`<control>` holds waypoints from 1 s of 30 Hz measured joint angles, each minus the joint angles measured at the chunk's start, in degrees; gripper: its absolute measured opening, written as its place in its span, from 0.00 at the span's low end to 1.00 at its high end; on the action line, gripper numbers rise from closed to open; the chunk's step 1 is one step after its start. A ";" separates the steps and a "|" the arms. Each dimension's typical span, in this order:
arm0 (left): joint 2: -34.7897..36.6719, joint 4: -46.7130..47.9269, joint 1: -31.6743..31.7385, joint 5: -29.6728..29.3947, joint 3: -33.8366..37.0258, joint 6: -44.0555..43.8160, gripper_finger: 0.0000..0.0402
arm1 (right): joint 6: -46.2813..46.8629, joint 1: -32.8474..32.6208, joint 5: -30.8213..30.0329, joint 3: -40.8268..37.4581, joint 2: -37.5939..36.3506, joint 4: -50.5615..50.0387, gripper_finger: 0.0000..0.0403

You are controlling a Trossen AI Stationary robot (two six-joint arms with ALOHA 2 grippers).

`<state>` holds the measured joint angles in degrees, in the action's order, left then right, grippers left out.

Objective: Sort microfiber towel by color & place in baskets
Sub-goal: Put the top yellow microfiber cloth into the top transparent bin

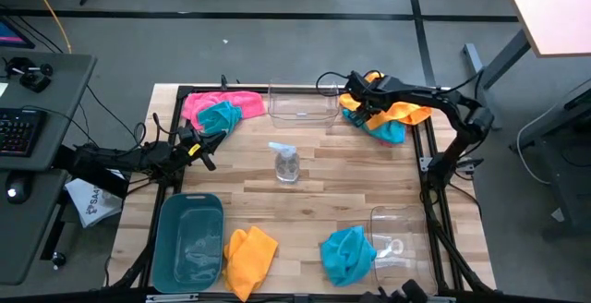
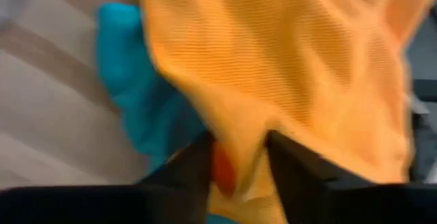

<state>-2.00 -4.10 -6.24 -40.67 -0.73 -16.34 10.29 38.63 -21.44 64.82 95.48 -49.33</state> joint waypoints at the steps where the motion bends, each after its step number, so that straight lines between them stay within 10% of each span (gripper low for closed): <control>1: 0.00 0.00 0.00 -0.01 0.00 0.00 0.00 | -0.52 0.00 -0.85 0.00 -0.49 -0.55 0.18; 11: 0.00 -0.01 -0.01 0.00 0.00 0.00 0.00 | -1.36 -2.06 -2.02 18.88 -15.90 -6.92 0.01; 21: 0.01 -0.01 -0.01 0.00 0.00 0.00 0.00 | 2.27 -3.41 26.39 27.72 -21.64 26.63 0.00; 30: 0.02 0.00 -0.02 0.00 0.02 0.00 0.00 | 3.77 -6.51 29.01 26.45 -14.60 49.70 0.00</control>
<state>-1.98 -4.10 -6.26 -40.66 -0.71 -16.34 14.05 32.12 7.57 91.26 80.88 0.36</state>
